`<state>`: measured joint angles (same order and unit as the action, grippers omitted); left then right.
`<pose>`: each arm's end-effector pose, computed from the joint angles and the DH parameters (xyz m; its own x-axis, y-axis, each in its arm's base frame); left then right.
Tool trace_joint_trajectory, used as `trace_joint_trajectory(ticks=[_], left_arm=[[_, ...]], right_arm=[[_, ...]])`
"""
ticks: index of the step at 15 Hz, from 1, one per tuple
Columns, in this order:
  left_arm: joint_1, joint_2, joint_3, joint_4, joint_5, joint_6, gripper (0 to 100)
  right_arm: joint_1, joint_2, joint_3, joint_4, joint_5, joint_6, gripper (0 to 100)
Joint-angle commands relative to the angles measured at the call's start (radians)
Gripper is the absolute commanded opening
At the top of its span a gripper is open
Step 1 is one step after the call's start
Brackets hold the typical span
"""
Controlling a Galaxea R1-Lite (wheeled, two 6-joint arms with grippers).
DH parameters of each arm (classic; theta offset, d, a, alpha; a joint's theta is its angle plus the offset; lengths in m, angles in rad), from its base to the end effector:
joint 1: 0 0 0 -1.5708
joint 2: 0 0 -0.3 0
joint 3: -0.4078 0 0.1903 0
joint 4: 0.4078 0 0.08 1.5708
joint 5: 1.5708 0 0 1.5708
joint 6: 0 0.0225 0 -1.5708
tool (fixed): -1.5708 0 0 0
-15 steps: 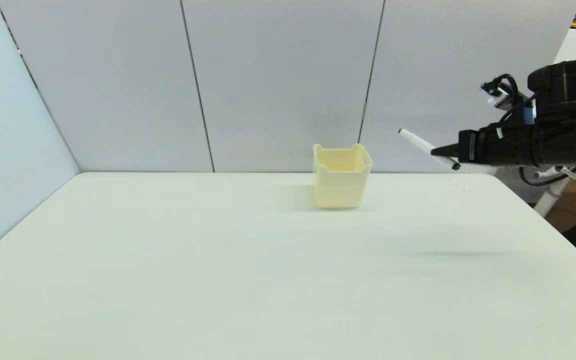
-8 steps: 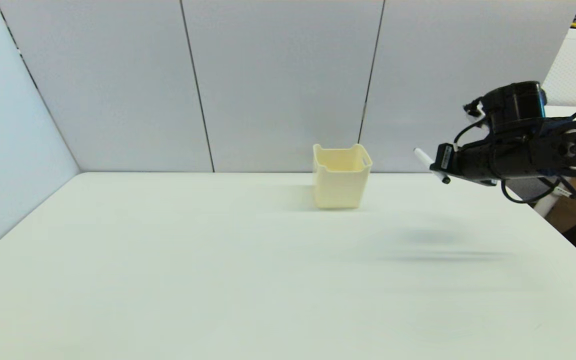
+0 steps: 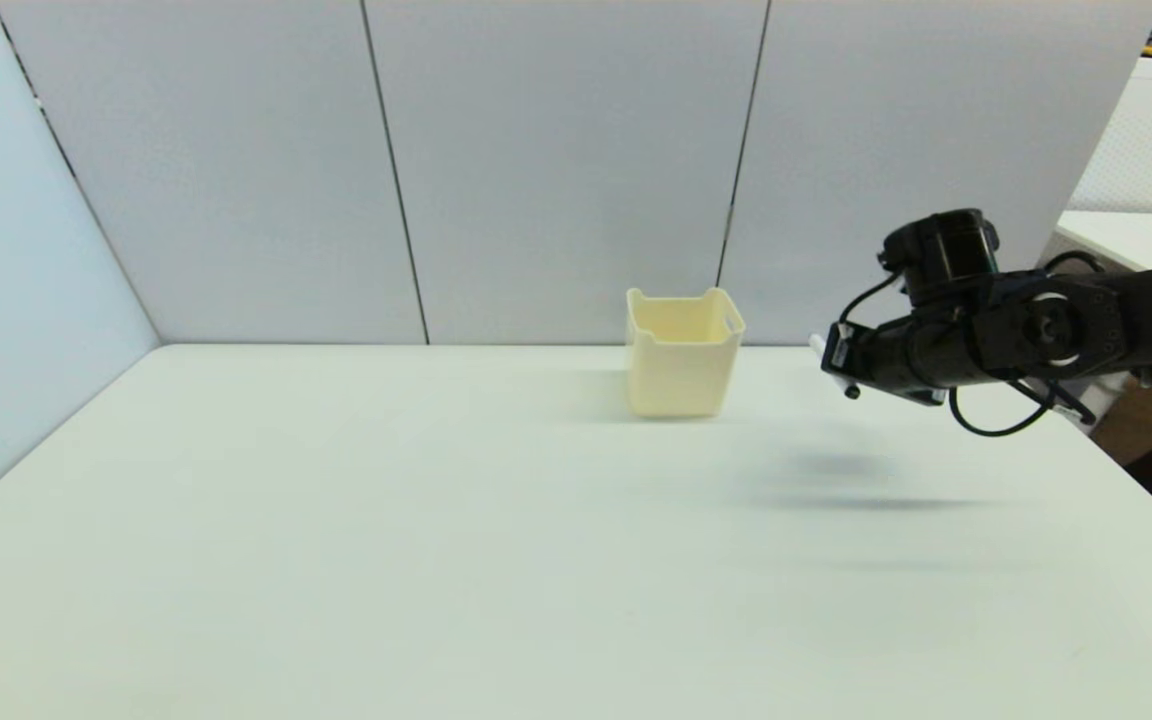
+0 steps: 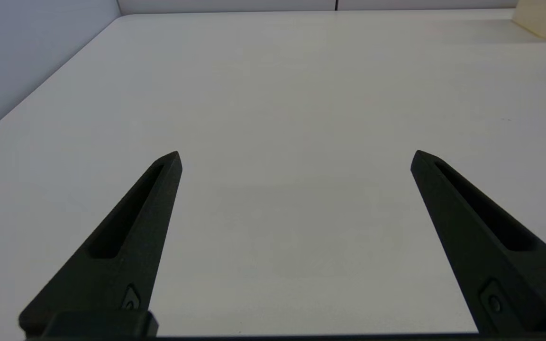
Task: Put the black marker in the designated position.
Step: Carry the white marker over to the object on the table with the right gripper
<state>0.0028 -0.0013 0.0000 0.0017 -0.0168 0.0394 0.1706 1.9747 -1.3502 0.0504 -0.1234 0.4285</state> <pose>-0.0229 -0.0004 0.0753 0.9999 -0.0140 -0.0004 0.0140 0.9991 0.0394 0.3785 0.0624 0.1710 0.7845 0.0102 -0.6201 0.1887 0.9485 0.2545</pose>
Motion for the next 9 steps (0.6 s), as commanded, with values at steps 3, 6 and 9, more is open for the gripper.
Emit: trace_joint_trajectory(ticks=[3,6,9], left_arm=[[0.000,0.001,0.000,0.000,0.000,0.001,100],[0.000,0.001,0.000,0.000,0.000,0.001,100],[0.000,0.001,0.000,0.000,0.000,0.001,100]], right_arm=[[0.000,0.064,0.002,-0.001,0.013,-0.060,0],[-0.002,0.079,0.002,-0.003,0.054,-0.094,0],[-0.005,0.085,0.000,-0.004,0.114,-0.155,0]])
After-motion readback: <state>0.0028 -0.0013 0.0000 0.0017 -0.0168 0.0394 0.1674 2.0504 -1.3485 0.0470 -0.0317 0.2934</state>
